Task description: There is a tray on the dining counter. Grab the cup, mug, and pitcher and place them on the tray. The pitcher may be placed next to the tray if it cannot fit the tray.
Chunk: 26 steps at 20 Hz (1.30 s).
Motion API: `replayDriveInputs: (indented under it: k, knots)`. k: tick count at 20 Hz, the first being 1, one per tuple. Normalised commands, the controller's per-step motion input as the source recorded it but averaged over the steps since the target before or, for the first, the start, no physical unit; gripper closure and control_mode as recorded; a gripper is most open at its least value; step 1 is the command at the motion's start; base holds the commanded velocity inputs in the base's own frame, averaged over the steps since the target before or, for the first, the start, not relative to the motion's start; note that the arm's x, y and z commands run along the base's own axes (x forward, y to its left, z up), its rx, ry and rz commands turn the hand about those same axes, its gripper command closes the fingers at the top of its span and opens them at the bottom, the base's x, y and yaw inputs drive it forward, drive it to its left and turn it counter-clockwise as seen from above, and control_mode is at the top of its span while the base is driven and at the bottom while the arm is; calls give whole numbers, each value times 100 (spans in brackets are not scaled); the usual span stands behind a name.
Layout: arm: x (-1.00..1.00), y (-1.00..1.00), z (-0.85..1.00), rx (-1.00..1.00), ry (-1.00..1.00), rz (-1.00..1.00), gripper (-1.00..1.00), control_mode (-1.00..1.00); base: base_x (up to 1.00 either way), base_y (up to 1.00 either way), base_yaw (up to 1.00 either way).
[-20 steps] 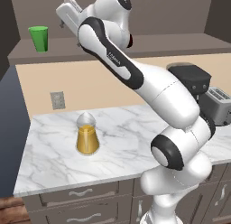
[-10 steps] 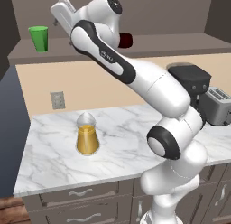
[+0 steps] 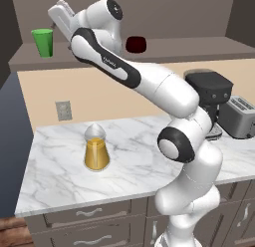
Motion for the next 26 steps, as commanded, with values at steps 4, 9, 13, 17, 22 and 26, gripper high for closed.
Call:
replayDriveInputs:
  k: [4, 9, 13, 17, 22, 26]
  knots:
    - [29, 27, 0, 0, 4, 0, -100, -100, 0, 0, 0]
    - [21, 12, 0, 0, 6, 0, -100, -100, 0, 0, 0]
    - [19, 13, 0, 0, 7, 0, -100, -100, 0, 0, 0]
    - [19, 8, 0, 0, 3, 0, -100, -100, 0, 0, 0]
    - [18, 7, 0, 0, 1, 0, -100, -100, 0, 0, 0]
    - [5, 5, 0, 0, 3, 0, -100, -100, 0, 0, 0]
